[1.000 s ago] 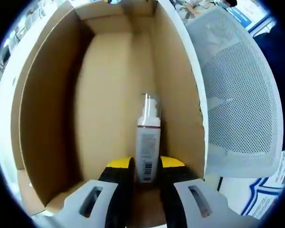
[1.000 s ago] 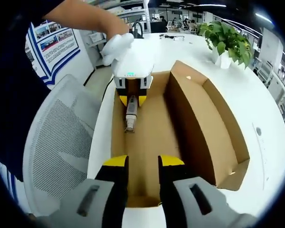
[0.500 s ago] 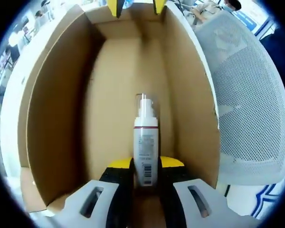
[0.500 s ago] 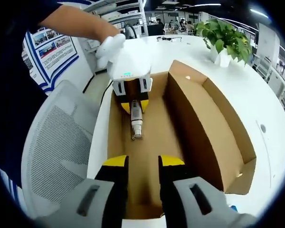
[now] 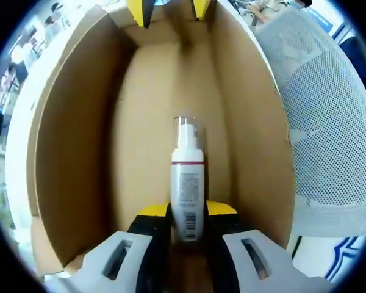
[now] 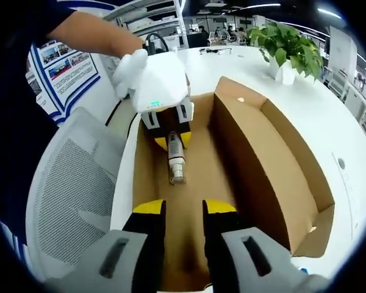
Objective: Operate the shoe box by opening the lid, removing the specified soft item, and placing it in the target area until the item is outside and the box remains undamaged.
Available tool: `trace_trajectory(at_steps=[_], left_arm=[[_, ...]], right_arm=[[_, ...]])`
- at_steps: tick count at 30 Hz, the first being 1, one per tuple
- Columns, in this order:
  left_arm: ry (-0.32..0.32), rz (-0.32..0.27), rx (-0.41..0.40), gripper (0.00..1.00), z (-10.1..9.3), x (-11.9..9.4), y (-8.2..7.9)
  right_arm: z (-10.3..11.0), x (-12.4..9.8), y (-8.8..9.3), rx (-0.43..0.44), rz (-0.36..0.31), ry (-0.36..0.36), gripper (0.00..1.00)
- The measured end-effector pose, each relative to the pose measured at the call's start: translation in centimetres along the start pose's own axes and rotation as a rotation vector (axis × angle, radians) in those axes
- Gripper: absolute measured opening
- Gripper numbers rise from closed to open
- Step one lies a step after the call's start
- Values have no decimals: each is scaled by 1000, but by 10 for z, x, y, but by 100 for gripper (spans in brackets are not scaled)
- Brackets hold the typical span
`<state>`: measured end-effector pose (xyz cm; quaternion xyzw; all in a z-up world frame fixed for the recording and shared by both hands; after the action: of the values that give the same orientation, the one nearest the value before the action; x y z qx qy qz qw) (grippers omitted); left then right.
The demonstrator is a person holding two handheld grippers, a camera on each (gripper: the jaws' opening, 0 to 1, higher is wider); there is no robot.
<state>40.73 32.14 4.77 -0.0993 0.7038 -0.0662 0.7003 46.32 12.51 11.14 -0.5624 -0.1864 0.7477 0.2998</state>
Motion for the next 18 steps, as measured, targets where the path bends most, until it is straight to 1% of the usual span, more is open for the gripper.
trace_trajectory(at_steps=[1, 2, 4, 6, 8, 9, 11, 12, 13, 14, 15, 16, 17, 18], left_arm=[[-11, -12, 13, 18, 0, 0, 0], [-11, -21, -4, 18, 1, 0, 0], [-35, -34, 4, 17, 4, -1, 0], [-24, -53, -17, 17, 5, -4, 0], [-32, -78, -10, 17, 7, -6, 0], [-38, -90, -22, 17, 8, -8, 0], [-30, -108, -25, 17, 8, -12, 1], [-26, -139, -52, 17, 10, -14, 0], [-10, -161, -59, 17, 10, -16, 0], [-7, -211, -55, 17, 11, -19, -2], [-4, -229, -77, 17, 10, -22, -3], [2, -271, -83, 17, 11, -26, -6], [2, -295, -89, 17, 11, -29, -8], [10, -305, -106, 17, 12, -33, -7]], right_arm=[[0, 0, -1, -1, -2, -1, 21], [1, 1, -1, 1, -4, -5, 20], [1, 1, -1, -4, -5, -6, 20], [2, 2, -1, -6, -5, -10, 20], [3, 3, -1, -9, -4, -12, 21], [3, 3, -1, -12, -5, -12, 22], [3, 4, -3, -15, -26, -7, 25], [3, 4, -5, -17, -34, -6, 26], [3, 4, -7, -20, -43, -6, 26], [3, 4, -9, -26, -50, -3, 27], [3, 5, -12, -31, -60, 0, 27], [3, 5, -14, -30, -67, -3, 27], [3, 5, -16, -32, -75, -5, 28], [4, 5, -18, -35, -83, -9, 28]])
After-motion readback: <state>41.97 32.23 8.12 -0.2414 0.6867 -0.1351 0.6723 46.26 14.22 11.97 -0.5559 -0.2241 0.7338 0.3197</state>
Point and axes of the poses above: the point that each gripper's makers call its tool centre point, and the gripper's own axes: x roughly forward along the fingers, z roughly to its left, y roughly out of its underside, the point moved 9 cm from there along -x, roughly backward along the fingers, and after that the axes turned 10 degrees about x, right-handed, at the moved point
